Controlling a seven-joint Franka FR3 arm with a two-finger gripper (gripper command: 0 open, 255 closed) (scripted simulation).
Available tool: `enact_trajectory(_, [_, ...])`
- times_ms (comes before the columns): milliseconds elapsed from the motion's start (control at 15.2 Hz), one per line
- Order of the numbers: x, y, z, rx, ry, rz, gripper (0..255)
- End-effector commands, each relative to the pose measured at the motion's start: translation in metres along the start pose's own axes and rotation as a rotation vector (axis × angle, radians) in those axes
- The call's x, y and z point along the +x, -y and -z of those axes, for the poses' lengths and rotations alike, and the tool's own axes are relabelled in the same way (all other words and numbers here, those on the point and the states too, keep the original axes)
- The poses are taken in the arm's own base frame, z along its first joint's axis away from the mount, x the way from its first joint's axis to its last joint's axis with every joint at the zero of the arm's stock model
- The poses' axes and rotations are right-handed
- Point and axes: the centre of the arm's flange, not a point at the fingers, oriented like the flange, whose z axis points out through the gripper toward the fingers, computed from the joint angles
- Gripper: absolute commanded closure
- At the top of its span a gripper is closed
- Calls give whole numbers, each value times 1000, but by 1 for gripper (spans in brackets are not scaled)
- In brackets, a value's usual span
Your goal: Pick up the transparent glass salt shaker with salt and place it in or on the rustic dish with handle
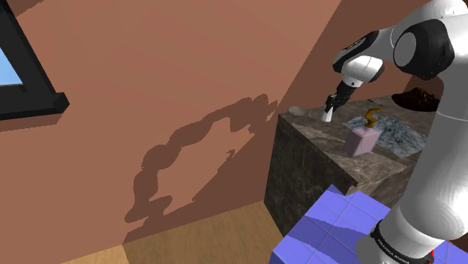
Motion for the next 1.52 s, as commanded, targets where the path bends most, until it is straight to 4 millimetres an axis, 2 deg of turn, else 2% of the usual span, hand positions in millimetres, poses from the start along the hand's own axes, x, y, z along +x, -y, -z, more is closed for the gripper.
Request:
enact_trajectory(0, [3, 1, 10, 0, 0, 0, 255])
enact_trajectory(726, [18, 8, 65, 0, 0, 0, 255])
enact_trajectory(792, [18, 8, 66, 0, 0, 0, 255])
enact_trajectory(1452, [143, 42, 41, 0, 0, 0, 255])
